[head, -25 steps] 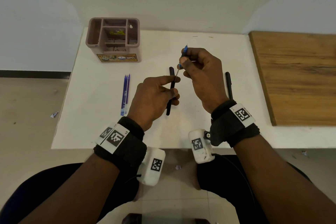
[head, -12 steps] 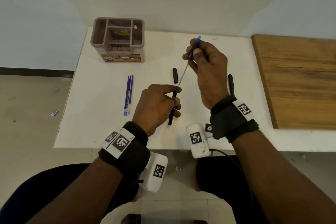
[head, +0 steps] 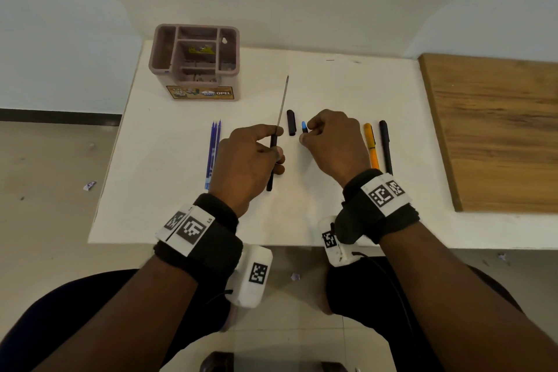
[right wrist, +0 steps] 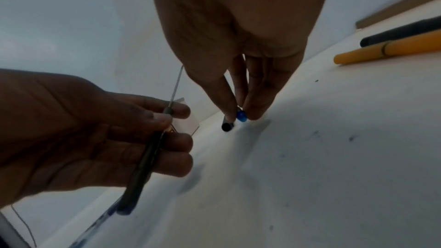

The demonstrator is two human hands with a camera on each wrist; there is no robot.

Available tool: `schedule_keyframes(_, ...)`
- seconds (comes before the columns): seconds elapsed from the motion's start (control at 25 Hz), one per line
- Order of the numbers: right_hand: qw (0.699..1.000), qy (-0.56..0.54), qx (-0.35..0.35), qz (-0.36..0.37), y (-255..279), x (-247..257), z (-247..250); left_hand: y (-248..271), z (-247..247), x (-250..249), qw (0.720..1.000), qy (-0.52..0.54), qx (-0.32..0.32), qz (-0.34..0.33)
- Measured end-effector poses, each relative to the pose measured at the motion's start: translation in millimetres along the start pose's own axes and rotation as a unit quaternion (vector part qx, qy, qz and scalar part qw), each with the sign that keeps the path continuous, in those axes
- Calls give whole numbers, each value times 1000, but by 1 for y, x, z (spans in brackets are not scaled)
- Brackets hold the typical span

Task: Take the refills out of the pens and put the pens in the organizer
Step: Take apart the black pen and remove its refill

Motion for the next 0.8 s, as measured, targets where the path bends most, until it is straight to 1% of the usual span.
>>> schedule_keyframes(0.08,999,42,7,-4,0,0,-4,-1,-1,1,1000,-7,2,0)
schedule_keyframes(0.28,997,78,24,-9,2,0,-6,0,-2,1,1000,-7,8,0)
schedule_keyframes(0.36,998,65,1,4,3,2,-4,0,-3,1,1000,-5,9,1)
schedule_keyframes(0.44,998,16,-43,33,4,6,2,0,-4,0,1000,-6,8,0)
schedule_keyframes(0.52,994,-69,-55,58,8,13,7,1,-4,0,1000,-11,9,0)
schedule_keyframes(0.56,990,-123,-40,60,10,16,8,0,-4,-1,1000,-13,10,1)
schedule_keyframes(0.64,975,-214,16,52,14,20,8,1,-6,-2,1000,-17,15,-3)
schedule_keyframes(0.72,966,-246,52,62,17,22,6,2,-8,-4,999,-23,19,-12)
schedule_keyframes(0.8,965,-243,53,78,17,22,5,2,-9,-4,999,-28,22,-22)
Point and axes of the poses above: each hand's wrist, its own y-axis away from the middle knuckle, its own z-axis out of the back of the hand, x = y × z, the point moved 2 cm from there along -y, towards the middle knuckle, and after that the axes turned 8 degrees about -z, right-handed, at the moved point
